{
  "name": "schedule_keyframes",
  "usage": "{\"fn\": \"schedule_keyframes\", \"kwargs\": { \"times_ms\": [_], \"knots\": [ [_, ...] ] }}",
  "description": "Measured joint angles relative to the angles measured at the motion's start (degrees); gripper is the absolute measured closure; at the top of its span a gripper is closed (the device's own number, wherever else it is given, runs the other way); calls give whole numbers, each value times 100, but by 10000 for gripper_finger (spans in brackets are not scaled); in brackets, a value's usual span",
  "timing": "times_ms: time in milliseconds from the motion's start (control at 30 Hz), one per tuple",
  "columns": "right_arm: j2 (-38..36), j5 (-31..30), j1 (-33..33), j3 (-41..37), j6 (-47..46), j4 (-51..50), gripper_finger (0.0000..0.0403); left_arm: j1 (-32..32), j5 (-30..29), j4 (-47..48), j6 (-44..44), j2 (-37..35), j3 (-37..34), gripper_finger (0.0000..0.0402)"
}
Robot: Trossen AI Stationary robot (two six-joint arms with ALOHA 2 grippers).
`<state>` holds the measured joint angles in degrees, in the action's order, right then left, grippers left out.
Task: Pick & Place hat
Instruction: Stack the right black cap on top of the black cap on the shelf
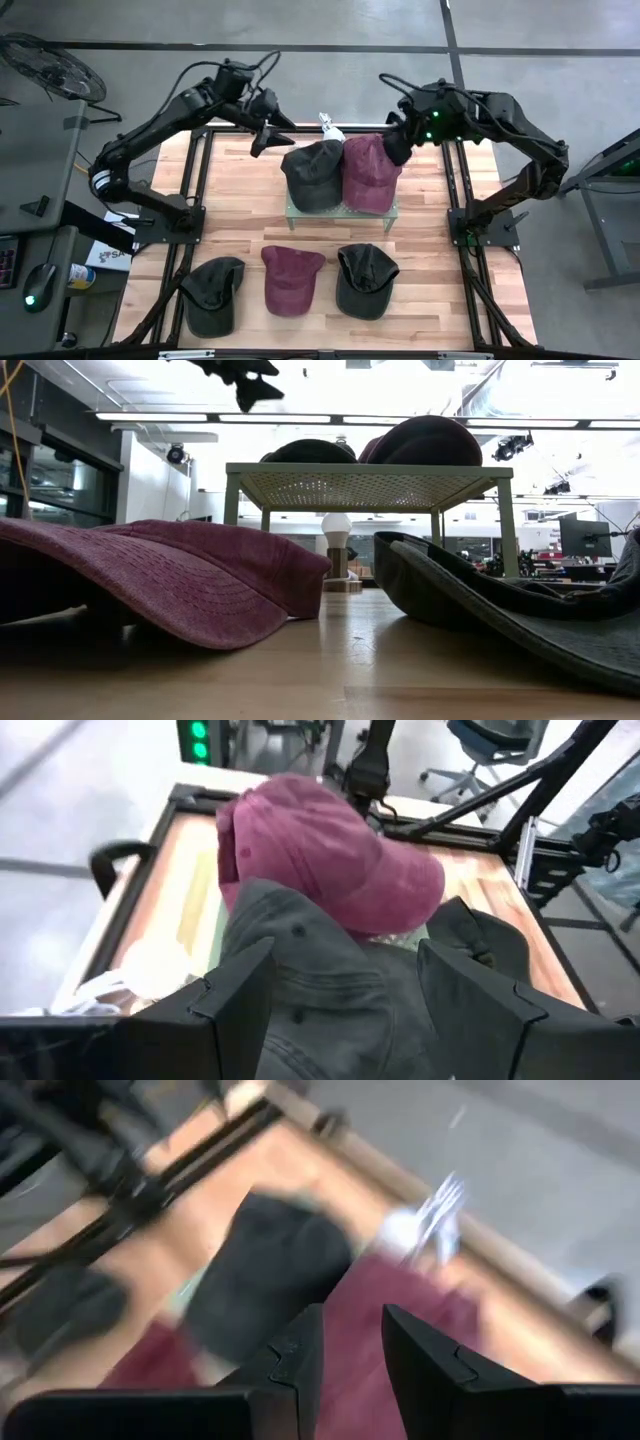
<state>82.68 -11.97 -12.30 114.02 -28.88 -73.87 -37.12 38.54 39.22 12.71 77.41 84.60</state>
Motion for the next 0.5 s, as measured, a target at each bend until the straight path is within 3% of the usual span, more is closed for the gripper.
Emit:
{"fn": "schedule_keyframes", "kwargs": {
  "times_ms": [200,500],
  "knots": [
    [0,1297,446,-255,-1294,-526,306,0,-208,13,91,-411,0,163],
    [4,1866,1776,-1511,-3404,-530,306,0,-321,187,363,-494,0,163]
  ]
}}
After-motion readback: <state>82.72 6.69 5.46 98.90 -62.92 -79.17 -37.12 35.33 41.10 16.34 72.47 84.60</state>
